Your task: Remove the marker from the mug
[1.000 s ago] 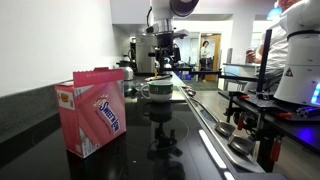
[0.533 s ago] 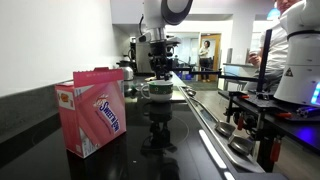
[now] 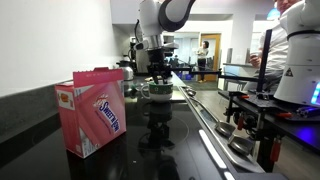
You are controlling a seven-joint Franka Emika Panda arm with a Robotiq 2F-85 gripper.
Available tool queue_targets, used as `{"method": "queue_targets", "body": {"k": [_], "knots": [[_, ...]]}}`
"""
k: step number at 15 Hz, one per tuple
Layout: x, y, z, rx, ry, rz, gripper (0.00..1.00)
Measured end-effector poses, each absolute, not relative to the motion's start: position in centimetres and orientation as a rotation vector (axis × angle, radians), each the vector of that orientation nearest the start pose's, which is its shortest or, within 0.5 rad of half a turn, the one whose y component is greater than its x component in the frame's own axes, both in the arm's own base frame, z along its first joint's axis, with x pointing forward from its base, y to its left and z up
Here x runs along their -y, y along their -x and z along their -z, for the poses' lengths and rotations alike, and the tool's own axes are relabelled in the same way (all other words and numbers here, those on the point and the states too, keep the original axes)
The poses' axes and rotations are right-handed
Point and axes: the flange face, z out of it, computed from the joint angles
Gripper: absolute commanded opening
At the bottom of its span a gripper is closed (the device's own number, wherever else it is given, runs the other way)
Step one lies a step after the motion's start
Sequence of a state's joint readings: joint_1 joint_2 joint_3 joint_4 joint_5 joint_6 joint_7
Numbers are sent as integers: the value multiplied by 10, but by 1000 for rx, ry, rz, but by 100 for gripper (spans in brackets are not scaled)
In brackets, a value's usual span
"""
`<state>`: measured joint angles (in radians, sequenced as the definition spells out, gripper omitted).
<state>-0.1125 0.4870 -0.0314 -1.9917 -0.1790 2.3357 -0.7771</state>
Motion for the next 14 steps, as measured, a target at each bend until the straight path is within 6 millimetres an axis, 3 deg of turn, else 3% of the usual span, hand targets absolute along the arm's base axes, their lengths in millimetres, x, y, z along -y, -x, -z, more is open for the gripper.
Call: {"method": "queue_targets", "body": {"k": [2, 3, 6, 7, 11, 14], "knots": [[86, -589, -200, 1205, 2948, -305, 46], [84, -590, -199, 1210, 2944, -308, 31], [79, -589, -193, 1216, 2934, -316, 25], [78, -589, -191, 1207, 2936, -319, 29], [77, -590, -188, 1201, 2940, -322, 2], [77, -590, -188, 1205, 2941, -321, 5]]}}
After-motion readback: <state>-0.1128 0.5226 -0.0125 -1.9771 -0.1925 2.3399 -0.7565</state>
